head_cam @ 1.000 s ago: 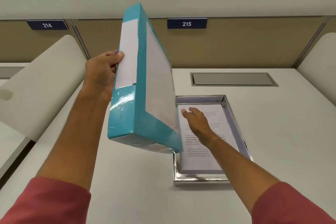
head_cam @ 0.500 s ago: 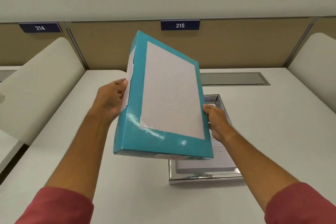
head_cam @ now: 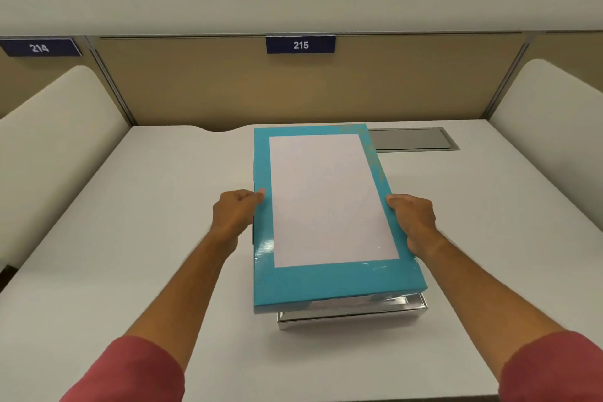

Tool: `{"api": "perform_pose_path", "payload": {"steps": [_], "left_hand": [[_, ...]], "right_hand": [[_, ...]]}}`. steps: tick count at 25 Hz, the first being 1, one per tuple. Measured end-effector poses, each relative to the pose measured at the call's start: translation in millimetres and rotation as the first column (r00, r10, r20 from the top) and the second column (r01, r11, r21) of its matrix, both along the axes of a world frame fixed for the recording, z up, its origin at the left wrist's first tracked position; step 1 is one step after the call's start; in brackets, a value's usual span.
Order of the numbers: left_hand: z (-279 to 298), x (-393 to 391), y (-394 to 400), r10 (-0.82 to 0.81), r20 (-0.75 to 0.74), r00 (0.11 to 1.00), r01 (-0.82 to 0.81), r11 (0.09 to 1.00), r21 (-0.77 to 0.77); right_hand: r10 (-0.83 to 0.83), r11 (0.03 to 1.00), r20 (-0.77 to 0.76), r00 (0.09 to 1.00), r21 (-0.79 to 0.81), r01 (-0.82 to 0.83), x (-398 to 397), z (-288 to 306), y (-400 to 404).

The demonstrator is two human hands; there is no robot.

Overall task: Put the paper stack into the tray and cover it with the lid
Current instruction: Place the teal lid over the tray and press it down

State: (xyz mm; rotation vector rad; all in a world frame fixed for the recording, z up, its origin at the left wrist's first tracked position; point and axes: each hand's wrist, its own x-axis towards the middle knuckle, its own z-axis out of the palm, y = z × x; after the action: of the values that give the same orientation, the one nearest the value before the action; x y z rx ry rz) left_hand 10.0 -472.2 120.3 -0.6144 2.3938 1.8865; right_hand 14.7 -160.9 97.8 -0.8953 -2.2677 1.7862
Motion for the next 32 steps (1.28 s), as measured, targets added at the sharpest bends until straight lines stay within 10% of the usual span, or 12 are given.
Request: {"api": "perform_pose_path", "payload": {"steps": [32], "left_hand": [[-90.7,-15.7,43.2,0.044,0.134,0.99,-0.011,0.971,-0.24]], "right_hand": [[0.175,0.931,0.209,0.962,0.282,-0.231,-0.3,-57.1,42.8]]}}
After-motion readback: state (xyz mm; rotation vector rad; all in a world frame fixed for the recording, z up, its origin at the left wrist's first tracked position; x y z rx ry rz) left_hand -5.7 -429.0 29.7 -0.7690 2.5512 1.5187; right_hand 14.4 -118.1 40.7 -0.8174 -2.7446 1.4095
